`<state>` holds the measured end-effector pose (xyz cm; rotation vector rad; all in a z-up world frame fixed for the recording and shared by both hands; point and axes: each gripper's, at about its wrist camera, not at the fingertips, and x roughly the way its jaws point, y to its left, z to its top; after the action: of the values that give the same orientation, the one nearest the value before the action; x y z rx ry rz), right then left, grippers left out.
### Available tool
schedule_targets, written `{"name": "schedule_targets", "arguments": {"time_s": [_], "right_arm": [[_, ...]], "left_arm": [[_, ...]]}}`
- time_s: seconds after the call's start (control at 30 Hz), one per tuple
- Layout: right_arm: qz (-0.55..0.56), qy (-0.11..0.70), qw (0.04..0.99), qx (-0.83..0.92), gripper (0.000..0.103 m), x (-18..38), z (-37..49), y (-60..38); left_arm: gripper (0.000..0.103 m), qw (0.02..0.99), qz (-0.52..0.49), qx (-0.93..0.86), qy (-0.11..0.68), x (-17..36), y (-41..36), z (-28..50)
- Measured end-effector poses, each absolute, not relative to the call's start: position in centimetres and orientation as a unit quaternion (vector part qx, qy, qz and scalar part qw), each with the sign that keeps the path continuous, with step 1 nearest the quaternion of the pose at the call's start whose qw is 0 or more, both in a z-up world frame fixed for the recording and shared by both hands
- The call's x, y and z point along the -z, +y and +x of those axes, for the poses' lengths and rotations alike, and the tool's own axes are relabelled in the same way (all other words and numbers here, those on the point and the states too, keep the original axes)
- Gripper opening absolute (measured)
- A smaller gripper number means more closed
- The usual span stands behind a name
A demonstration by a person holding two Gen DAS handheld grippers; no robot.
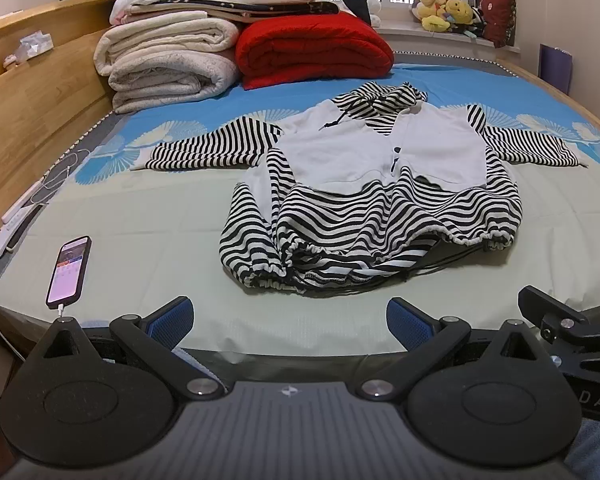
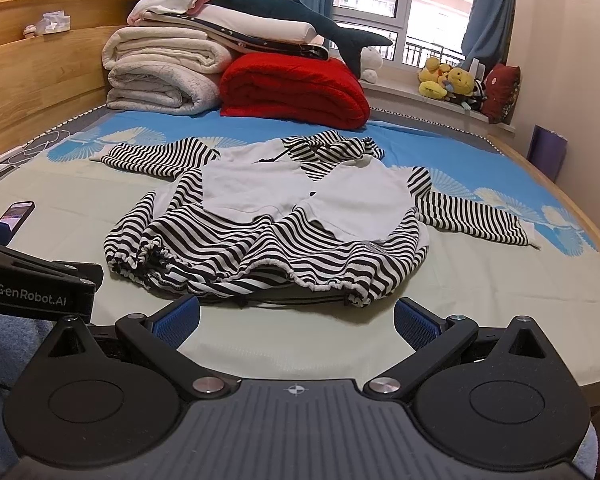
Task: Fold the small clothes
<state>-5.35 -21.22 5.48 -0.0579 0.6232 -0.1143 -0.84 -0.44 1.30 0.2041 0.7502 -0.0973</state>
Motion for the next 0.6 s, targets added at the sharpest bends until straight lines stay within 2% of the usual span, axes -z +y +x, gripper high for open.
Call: {"name": "schedule_targets", "arguments": {"time_s": [0.4, 0.6], "right_arm": [[-0.016, 0.322, 0.945, 0.059, 0.102, -4.3, -3.9, -22.1], [0.051, 0.392, 0.906, 0.153, 0.102, 0.8, 2.0, -30.4]], "left_arm": [[0.103, 0.920, 0.091, 0.042, 0.379, -0.7, 0.2, 0.7], [0.103, 0.906, 0.071, 0.040, 0.416, 1.7, 3.4, 6.7]]}}
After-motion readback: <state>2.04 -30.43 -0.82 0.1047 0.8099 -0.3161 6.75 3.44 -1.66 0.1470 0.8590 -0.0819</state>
